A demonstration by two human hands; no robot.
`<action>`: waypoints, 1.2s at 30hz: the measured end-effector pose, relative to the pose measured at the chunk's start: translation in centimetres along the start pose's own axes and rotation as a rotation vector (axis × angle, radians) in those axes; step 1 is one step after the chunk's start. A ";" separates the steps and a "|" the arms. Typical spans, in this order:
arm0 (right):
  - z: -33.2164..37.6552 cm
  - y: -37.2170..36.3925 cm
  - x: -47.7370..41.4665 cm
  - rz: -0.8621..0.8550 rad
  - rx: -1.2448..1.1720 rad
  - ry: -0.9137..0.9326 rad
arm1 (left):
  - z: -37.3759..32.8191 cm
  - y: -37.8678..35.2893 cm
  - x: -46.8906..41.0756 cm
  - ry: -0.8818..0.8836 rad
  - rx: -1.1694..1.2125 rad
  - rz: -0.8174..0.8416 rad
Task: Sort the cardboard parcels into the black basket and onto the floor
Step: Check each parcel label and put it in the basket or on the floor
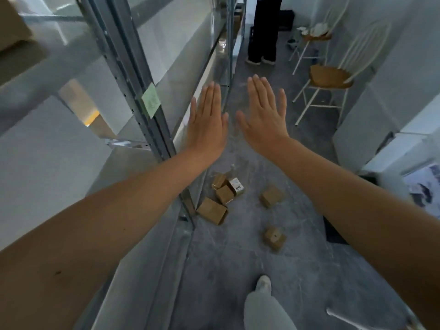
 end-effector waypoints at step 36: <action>-42.4 -59.2 18.3 0.776 -0.123 -0.889 | 0.2 -67.3 7.2 0.454 0.134 0.870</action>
Point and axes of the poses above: each hand's wrist, its own x-axis away from the middle knuckle, its own y-axis out of the back of the hand, z = x × y, the point moved 3 cm from there along -x, towards the middle knuckle, and after that the axes turned 1 degree about x, right-handed, at the moved point
